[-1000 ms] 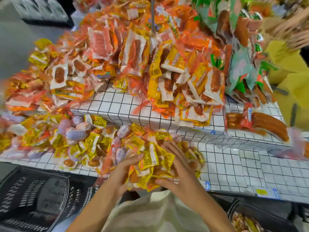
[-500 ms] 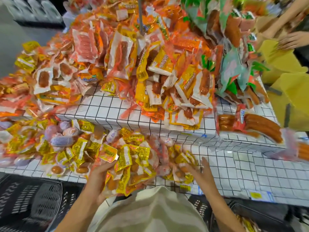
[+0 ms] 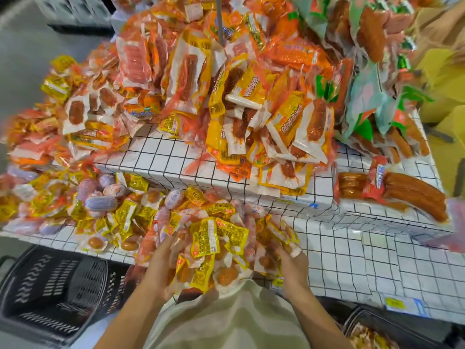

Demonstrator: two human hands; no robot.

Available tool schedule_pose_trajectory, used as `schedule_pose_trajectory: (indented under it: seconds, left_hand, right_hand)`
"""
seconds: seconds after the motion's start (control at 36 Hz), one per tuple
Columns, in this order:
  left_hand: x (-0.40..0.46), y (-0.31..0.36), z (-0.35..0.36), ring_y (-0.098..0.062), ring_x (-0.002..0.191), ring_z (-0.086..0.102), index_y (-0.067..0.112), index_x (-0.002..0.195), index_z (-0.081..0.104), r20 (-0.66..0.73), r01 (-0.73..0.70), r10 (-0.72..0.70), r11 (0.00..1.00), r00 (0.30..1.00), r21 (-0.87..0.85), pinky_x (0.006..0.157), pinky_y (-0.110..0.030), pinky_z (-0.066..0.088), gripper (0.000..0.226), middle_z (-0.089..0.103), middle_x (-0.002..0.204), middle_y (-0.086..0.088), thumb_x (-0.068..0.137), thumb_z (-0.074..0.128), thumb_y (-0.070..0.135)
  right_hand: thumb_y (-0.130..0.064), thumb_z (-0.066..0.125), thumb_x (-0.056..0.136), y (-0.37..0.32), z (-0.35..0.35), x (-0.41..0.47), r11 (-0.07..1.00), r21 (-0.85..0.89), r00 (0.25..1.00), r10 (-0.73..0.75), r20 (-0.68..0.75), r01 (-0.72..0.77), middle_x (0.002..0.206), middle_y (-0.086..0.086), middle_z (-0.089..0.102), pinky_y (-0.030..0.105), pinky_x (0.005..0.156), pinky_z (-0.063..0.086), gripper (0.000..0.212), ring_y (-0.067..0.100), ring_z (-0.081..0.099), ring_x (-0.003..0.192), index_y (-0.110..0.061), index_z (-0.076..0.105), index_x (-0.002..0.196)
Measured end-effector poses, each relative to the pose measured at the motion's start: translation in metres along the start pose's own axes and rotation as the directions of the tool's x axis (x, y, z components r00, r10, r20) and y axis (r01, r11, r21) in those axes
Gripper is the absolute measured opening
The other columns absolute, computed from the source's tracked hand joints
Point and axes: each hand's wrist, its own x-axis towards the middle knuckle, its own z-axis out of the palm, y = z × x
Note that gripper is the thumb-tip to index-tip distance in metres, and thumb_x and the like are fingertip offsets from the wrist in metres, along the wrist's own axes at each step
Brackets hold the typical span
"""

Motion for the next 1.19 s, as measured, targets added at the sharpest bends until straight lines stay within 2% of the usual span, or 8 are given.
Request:
schedule_pose_trajectory:
  seconds: [0.11,0.22,0.39,0.5,0.75,0.89,1.11,1.19]
  left_hand:
    - [-0.008,0.0,0.011,-0.011,0.045,0.063,0.024,0.068,0.081,0.067,0.051,-0.047,0.997,0.997,-0.066,0.043,-0.022,0.051,0.047,0.069,0.059,0.009,0.045,0.094,0.063]
    - [-0.014,-0.005,0.029,-0.026,0.098,0.074,0.005,0.116,0.072,0.097,-0.035,0.049,0.99,0.994,-0.14,0.086,-0.035,0.058,0.067,0.075,0.098,-0.02,0.094,0.047,0.063]
    - [0.0,-0.011,0.029,0.0,0.08,0.072,0.049,0.119,0.055,-0.21,-0.108,0.108,0.994,0.972,0.008,0.06,-0.02,0.059,0.048,0.06,0.123,0.012,0.088,0.03,0.076]
    - [0.002,-0.012,0.036,-0.006,0.123,0.053,0.062,0.118,0.056,-0.098,-0.059,0.063,0.997,0.993,0.041,0.105,-0.028,0.04,0.06,0.062,0.111,0.029,0.071,0.028,0.085]
    - [0.007,-0.017,0.036,-0.002,0.066,0.073,0.02,0.079,0.083,0.199,0.121,-0.144,0.985,0.969,0.123,0.048,-0.022,0.056,0.02,0.075,0.072,0.018,0.073,0.064,0.02]
    - [0.016,-0.011,0.031,-0.016,0.082,0.077,0.013,0.077,0.083,0.287,0.238,-0.285,0.953,0.915,0.188,0.059,-0.03,0.06,0.013,0.079,0.095,-0.001,0.066,0.079,0.018]
    - [0.023,-0.012,0.026,-0.018,0.077,0.072,0.014,0.102,0.073,0.304,0.29,-0.358,0.925,0.883,0.246,0.08,-0.033,0.05,0.066,0.074,0.087,-0.006,0.063,0.063,0.066]
    - [0.03,-0.013,0.029,-0.026,0.121,0.064,0.028,0.138,0.057,0.291,0.319,-0.417,0.889,0.861,0.33,0.098,-0.049,0.052,0.086,0.067,0.13,-0.008,0.069,0.054,0.081]
  right_hand:
    - [-0.018,0.082,0.084,-0.001,0.002,0.003,0.997,-0.043,0.998,-0.063,-0.007,0.063,0.088,0.004,0.079,0.037,0.067,0.062,0.017,0.018,0.075,0.081,-0.018,0.074,0.099]
    - [-0.019,0.078,0.087,-0.004,-0.011,0.009,0.999,-0.022,0.998,-0.031,0.047,0.032,0.086,0.0,0.079,0.025,0.06,0.056,0.012,0.014,0.074,0.081,-0.018,0.075,0.099]
    - [-0.013,0.075,0.091,-0.005,-0.031,0.004,0.998,0.003,0.996,-0.07,0.051,0.07,0.091,0.003,0.08,0.024,0.064,0.056,0.011,0.018,0.076,0.086,-0.016,0.075,0.101]
    - [-0.013,0.074,0.091,-0.006,-0.047,-0.007,0.996,0.016,0.995,-0.093,0.025,0.093,0.097,0.015,0.078,0.043,0.088,0.058,0.018,0.031,0.073,0.097,-0.005,0.073,0.108]
    - [-0.02,0.077,0.087,-0.017,-0.064,-0.043,0.98,0.124,0.977,-0.135,-0.167,0.157,0.077,-0.017,0.076,0.005,0.057,0.046,0.008,-0.01,0.067,0.07,-0.023,0.071,0.084]
    - [-0.016,0.076,0.089,-0.017,-0.075,-0.067,0.956,0.207,0.941,-0.139,-0.309,0.209,0.076,-0.018,0.076,0.003,0.054,0.047,0.009,-0.009,0.07,0.068,-0.02,0.072,0.096]
    - [-0.024,0.075,0.091,-0.008,-0.101,-0.1,0.934,0.269,0.883,-0.092,-0.461,0.237,0.107,0.016,0.077,0.043,0.086,0.06,0.027,0.032,0.075,0.098,-0.008,0.073,0.113]
    - [-0.031,0.077,0.088,-0.008,-0.103,-0.112,0.942,0.228,0.852,-0.097,-0.515,0.246,0.108,0.014,0.077,0.053,0.097,0.055,0.04,0.034,0.073,0.103,-0.012,0.069,0.122]
